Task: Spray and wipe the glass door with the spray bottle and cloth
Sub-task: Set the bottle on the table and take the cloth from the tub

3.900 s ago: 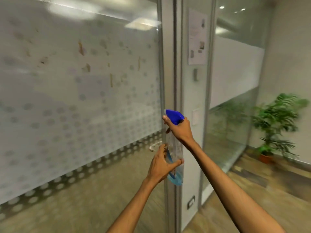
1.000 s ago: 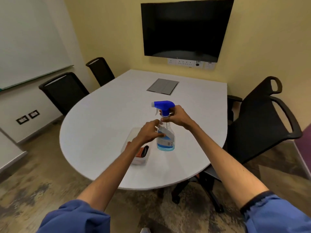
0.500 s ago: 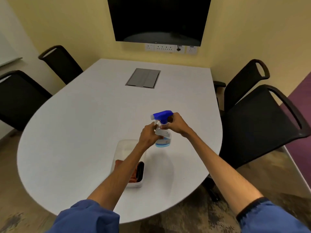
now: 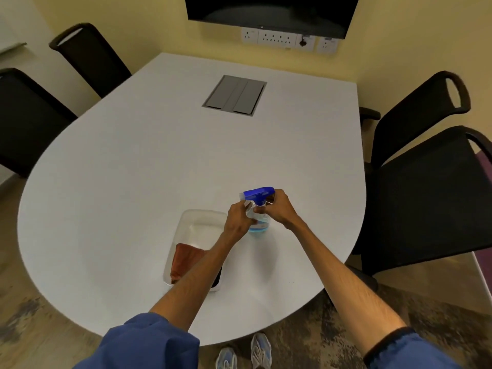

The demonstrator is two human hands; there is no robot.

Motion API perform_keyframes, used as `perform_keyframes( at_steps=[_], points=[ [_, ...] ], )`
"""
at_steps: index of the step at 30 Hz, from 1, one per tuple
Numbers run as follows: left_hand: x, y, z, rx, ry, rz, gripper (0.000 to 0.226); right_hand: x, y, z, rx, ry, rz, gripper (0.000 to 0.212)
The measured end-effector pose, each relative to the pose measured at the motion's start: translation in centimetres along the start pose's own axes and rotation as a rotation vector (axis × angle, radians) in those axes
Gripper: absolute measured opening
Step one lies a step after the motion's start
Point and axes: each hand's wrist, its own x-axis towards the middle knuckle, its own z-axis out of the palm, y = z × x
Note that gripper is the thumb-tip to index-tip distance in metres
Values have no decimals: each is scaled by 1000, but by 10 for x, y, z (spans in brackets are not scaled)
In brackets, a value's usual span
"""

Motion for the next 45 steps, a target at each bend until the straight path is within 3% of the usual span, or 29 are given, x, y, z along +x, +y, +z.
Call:
perform_keyframes(
  at_steps=[14, 18, 22, 25, 29, 33, 35, 40, 45],
  points=[
    [10, -16, 19, -50, 16, -91, 47, 20, 26, 10, 95, -22, 53, 56],
    [8, -16, 19, -60, 20, -80, 44, 21, 30, 6, 125, -59, 10, 67],
    [3, -21, 17, -107, 77, -63, 60, 21, 27, 3, 140, -59, -108, 80],
    [-2, -32, 11, -128, 175, -126, 67, 13, 28, 7, 155, 119, -206, 80],
    [-17, -55, -7, -120, 297, -157, 60, -14, 31, 28, 57, 497, -345, 47],
    [-38, -89, -33, 19, 326, -126, 59, -32, 28, 57, 47, 763, -251, 42],
    [-46, -105, -47, 174, 317, -121, 58, -40, 28, 75, 79, 709, -234, 39],
    [-52, -135, -72, 625, 176, -110, 41, -44, 35, 127, -127, 217, -307, 24],
    [-63, -154, -68, 887, 37, -130, 41, -31, 38, 168, -749, -72, -341, 27]
  ],
)
